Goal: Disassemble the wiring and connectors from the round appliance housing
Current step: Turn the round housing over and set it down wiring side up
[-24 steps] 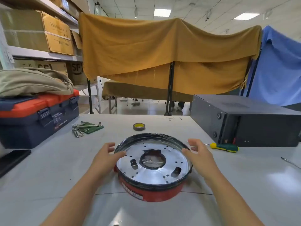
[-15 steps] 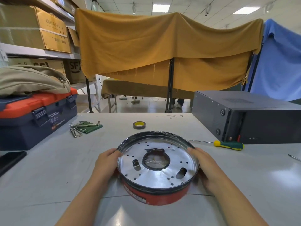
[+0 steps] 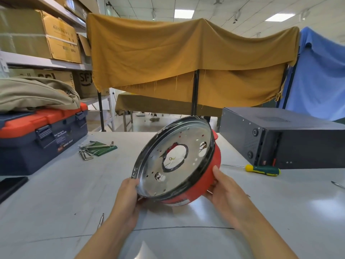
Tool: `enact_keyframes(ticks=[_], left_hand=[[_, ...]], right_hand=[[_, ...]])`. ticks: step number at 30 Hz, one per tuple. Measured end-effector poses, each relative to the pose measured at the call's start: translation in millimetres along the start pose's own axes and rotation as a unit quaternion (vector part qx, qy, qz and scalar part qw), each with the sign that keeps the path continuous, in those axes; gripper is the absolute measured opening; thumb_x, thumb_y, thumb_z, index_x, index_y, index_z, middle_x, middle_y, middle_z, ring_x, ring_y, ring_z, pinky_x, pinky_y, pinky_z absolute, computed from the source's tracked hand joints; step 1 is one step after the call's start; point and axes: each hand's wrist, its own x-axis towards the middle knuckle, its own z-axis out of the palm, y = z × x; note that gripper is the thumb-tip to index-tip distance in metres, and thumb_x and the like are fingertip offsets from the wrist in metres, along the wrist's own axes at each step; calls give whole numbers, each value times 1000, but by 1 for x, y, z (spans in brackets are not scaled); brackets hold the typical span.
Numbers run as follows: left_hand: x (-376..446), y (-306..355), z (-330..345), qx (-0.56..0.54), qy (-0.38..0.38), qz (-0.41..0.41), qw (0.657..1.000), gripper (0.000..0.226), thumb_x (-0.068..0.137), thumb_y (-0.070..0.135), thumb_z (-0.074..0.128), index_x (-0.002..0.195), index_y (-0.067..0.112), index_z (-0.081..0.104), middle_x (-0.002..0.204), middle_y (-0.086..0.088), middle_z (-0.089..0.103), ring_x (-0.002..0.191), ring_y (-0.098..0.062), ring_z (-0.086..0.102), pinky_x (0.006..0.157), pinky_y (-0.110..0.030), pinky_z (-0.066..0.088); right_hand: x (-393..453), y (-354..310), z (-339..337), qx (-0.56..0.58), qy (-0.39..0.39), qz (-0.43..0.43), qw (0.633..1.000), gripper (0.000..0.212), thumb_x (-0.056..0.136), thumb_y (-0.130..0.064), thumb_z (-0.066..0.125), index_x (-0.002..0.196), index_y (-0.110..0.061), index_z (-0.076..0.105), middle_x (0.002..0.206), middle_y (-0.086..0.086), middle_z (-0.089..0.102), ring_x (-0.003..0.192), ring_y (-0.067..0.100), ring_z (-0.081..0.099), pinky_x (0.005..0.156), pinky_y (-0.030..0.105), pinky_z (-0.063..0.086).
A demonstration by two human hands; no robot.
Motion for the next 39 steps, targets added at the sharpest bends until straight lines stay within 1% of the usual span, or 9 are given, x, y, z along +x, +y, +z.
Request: enact_keyframes(ticks=[6, 9, 11, 16, 20, 25, 30, 32, 39], left_hand=[[-1, -8, 4, -32, -85, -8, 996, 29, 93, 8, 45, 117, -4, 54, 104, -20, 67, 91, -30, 62, 82, -40, 51], [-5, -7, 5, 19, -174, 0, 985, 34, 98, 21, 41, 117, 3, 62, 116, -17, 66, 111, -30, 60, 99, -43, 44], [-8, -5, 5, 57, -208, -4, 976, 37, 97, 27, 41, 111, 9, 70, 115, -11, 68, 108, -22, 63, 95, -38, 45], [0, 3, -1, 58, -126, 21, 990, 47, 94, 41, 45, 124, 7, 55, 122, -10, 62, 113, -23, 58, 98, -41, 45], [-1, 26, -12, -71, -139, 36, 987, 51, 91, 51, 40, 105, 6, 60, 90, -10, 70, 77, -22, 69, 68, -36, 50], [-9, 33, -23, -9, -116, 70, 991, 65, 78, 60, 49, 117, 10, 58, 110, -10, 66, 89, -26, 67, 74, -39, 51], [-19, 32, -18, 160, -113, 105, 975, 59, 67, 63, 62, 108, 21, 65, 105, 4, 69, 83, -11, 68, 71, -29, 50], [-17, 28, -19, 207, -107, 105, 967, 61, 63, 68, 63, 104, 23, 67, 101, 4, 70, 90, -12, 68, 80, -33, 53], [-13, 20, -20, 247, -96, 69, 962, 59, 54, 58, 67, 104, 27, 63, 97, -1, 72, 86, -13, 69, 84, -35, 53]], right_hand=[[0, -14, 17, 94, -35, -69, 993, 32, 90, -23, 50, 112, -14, 71, 118, 11, 68, 106, 21, 66, 82, 30, 55], [1, -31, 27, 68, -53, -95, 992, 33, 92, -22, 49, 117, -10, 67, 121, 15, 66, 109, 27, 64, 87, 35, 55], [3, -45, 35, 29, -64, -103, 992, 31, 90, -22, 51, 114, -14, 69, 117, 14, 68, 106, 26, 65, 86, 36, 55], [3, -73, 60, -161, -111, -68, 978, 19, 78, -26, 67, 95, -24, 75, 99, 5, 75, 87, 20, 72, 70, 26, 57], [1, -70, 77, -374, -128, -21, 918, 10, 85, -23, 68, 89, -14, 70, 90, 8, 74, 78, 26, 72, 68, 32, 60], [-5, -55, 88, -575, -148, -16, 804, 32, 86, -32, 66, 85, -1, 61, 77, 11, 62, 64, 17, 55, 65, 36, 50], [-9, -34, 98, -664, -181, -10, 725, 29, 86, -34, 62, 72, -11, 53, 68, 0, 49, 59, 14, 42, 56, 31, 34], [-9, -24, 101, -701, -188, -17, 688, 31, 88, -38, 59, 69, -16, 47, 66, -3, 43, 62, 13, 41, 53, 28, 28], [-6, -4, 98, -695, -211, -18, 687, 38, 89, -43, 57, 65, -21, 40, 67, -3, 42, 59, 11, 38, 52, 26, 27]])
